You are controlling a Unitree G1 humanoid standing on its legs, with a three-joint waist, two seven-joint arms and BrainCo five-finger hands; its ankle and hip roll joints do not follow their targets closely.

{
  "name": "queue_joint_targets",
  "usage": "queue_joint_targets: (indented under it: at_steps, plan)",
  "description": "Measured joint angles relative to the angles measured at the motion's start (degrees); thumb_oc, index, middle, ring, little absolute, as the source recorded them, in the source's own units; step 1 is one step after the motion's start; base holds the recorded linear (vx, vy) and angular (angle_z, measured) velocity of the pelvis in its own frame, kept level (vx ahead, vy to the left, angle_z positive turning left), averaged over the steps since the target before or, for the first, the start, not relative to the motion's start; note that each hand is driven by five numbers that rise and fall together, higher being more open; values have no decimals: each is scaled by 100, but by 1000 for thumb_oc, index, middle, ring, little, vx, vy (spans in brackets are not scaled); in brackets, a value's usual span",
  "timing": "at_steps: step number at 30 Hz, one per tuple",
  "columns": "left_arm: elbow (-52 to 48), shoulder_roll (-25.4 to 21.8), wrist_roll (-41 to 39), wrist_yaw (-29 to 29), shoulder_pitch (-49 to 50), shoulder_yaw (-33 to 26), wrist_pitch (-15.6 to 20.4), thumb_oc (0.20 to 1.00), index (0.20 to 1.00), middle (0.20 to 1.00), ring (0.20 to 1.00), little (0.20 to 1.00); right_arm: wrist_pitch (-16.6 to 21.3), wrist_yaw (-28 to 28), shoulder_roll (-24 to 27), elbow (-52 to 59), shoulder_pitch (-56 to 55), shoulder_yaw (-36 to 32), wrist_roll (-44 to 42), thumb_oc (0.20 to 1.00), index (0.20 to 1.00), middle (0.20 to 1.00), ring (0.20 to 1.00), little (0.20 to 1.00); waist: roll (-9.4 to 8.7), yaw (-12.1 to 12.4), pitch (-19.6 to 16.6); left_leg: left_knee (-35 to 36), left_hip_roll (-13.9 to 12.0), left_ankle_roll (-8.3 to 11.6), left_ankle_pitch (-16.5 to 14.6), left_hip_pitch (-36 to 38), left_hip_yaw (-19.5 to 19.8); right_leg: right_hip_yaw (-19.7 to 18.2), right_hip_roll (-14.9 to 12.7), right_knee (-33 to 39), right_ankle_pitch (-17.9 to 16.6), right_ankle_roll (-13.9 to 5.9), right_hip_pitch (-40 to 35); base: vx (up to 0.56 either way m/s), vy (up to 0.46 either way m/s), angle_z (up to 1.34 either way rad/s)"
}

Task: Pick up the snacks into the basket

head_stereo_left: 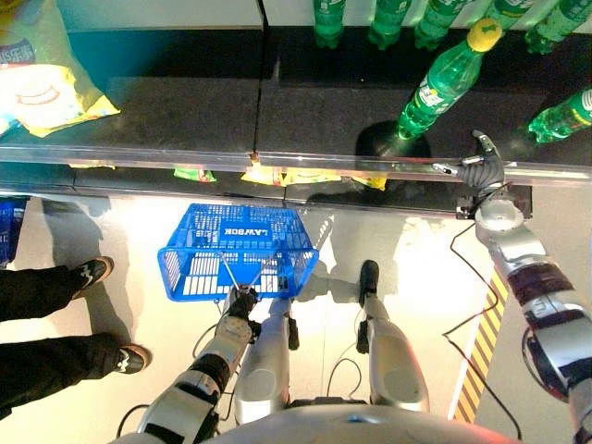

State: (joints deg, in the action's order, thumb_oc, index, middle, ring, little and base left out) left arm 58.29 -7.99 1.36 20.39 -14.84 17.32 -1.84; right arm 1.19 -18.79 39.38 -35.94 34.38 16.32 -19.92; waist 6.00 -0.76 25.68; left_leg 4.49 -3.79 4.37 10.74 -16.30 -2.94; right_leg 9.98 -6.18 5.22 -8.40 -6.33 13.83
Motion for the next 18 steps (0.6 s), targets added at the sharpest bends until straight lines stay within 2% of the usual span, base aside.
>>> queue_joint_targets:
  at_steps: [6, 10, 16, 18]
  plan:
    - [-50, -60, 9, 2, -14, 240, 4, 200, 200, 200, 200, 200, -42, -49, 1, -376, 557, 477, -3, 1000, 1000, 1000, 1000, 1000, 2, 3, 0, -9, -26, -19, 1, -80, 3, -2, 4, 0, -9, -13, 127, -1, 9, -11]
    - [-75, -48, 7, 50, -89, 228, 37, 200, 200, 200, 200, 200, -121, -70, 44, -195, 718, 470, -7, 1000, 1000, 1000, 1000, 1000, 44, 11, 32, 6, -46, -7, 7, -238, 14, -1, 30, -1, -14, -20, 307, 4, -2, -6]
    - [-137, 33, 8, 90, -116, 219, 43, 200, 200, 200, 200, 200, -144, -55, 187, 1033, 247, 149, -96, 1000, 1000, 1000, 1000, 1000, 112, 27, 151, 47, -74, 0, 12, -231, 93, 2, 95, -2, -16, -18, 241, -2, -9, 16]
    - [-164, 19, 7, 96, -125, 215, 42, 200, 200, 200, 200, 200, -95, -72, 177, 1488, -170, -126, -99, 1000, 1000, 1000, 1000, 1000, 61, 21, 197, 41, -58, 33, 152, -227, 152, 8, 107, -3, -140, 153, 166, -7, -8, 29]
